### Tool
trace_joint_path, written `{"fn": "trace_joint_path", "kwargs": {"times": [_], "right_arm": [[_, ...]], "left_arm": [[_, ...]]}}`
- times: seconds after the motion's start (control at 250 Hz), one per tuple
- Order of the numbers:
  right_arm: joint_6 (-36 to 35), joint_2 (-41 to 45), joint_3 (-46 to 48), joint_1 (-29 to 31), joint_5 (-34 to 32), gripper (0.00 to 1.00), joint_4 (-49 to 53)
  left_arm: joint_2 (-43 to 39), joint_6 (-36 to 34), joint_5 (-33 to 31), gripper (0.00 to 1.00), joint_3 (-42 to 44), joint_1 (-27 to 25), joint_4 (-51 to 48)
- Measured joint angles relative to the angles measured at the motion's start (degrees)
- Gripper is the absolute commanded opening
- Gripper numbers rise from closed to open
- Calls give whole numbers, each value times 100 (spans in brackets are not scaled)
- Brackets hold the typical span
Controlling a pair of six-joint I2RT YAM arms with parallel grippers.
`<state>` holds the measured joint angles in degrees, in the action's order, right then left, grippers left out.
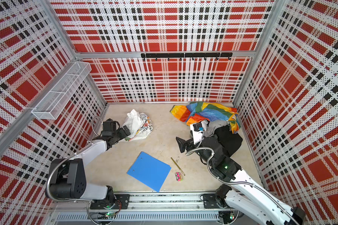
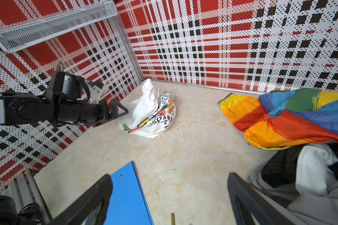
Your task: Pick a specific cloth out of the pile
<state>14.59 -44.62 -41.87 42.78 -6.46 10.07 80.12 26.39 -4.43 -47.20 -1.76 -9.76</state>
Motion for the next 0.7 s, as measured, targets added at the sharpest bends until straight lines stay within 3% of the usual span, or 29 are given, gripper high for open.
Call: {"fn": "trace_joint_path", "kwargs": {"times": [0.192, 0.372, 0.52, 0.636, 0.7], "right_arm": [[4, -26, 0, 0, 68, 98, -22], [46, 22, 0, 0, 107, 98, -44], [120, 107, 11, 0, 129, 98, -50], [160, 129, 66, 0, 129, 98, -44], [168, 129, 85, 0, 127, 98, -39]], "left_arm": [[-57, -332, -72, 100, -654, -295, -7], [874, -686, -37, 96, -1718, -393, 98], [1945, -955, -105, 86, -2538, -638, -42], [2505, -970, -15, 65, -2710, -809, -278], [2723, -935, 120, 58, -2684, -861, -378]]}}
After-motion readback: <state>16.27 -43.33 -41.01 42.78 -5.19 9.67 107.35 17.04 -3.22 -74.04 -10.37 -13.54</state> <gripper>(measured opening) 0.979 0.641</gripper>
